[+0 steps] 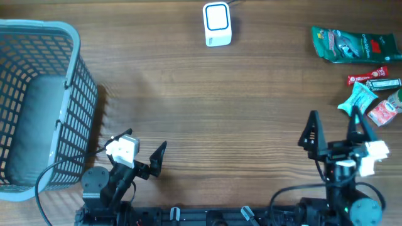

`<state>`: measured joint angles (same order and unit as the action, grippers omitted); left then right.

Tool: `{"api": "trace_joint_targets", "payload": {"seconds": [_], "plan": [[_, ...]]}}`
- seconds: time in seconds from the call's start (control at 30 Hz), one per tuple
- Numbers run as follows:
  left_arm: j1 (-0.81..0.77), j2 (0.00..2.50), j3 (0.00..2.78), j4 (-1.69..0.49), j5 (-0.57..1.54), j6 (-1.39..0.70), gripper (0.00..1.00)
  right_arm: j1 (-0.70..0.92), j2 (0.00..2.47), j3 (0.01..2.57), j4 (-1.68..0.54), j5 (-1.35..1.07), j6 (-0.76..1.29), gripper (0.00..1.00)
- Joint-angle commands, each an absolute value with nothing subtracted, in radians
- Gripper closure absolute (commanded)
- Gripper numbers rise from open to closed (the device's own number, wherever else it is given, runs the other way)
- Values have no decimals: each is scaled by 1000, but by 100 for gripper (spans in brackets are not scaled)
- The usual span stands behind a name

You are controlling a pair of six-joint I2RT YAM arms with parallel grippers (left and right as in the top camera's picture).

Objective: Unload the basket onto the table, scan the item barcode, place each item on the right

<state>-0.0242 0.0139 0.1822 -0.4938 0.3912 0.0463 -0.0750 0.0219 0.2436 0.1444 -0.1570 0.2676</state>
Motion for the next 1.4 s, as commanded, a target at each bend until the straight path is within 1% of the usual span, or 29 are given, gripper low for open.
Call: {"api": "trace_joint_targets", "payload": {"seconds": [0.0, 0.17, 0.27, 0.33, 0.43, 0.5, 0.6, 1.27, 1.33, 1.37], "plan": [[-21, 7, 176, -492, 403, 36, 0, -52, 3, 176, 158, -101, 294, 0], [-21, 7, 176, -492, 403, 37, 0, -51, 3, 57, 167, 39, 412, 0], [-21, 7, 176, -492, 403, 37, 0, -51, 3, 4, 160, 58, 421, 0], [-21, 7, 176, -492, 403, 37, 0, -51, 3, 5, 112, 67, 390, 0], [-21, 7, 176, -492, 403, 37, 0, -51, 3, 5, 74, 67, 290, 0], [-21, 7, 176, -492, 403, 37, 0, -51, 3, 5, 9, 66, 266, 0], [-21, 7, 176, -492, 403, 37, 0, -51, 3, 5, 10, 36, 211, 0], [-21, 7, 176, -492, 403, 37, 0, -40, 5, 5, 10, 36, 212, 0], [-21, 7, 176, -508, 338, 47, 0, -40, 5, 5, 10, 36, 212, 0], [-21, 7, 175, -482, 336, 48, 0, -40, 5, 5, 10, 36, 212, 0]]}}
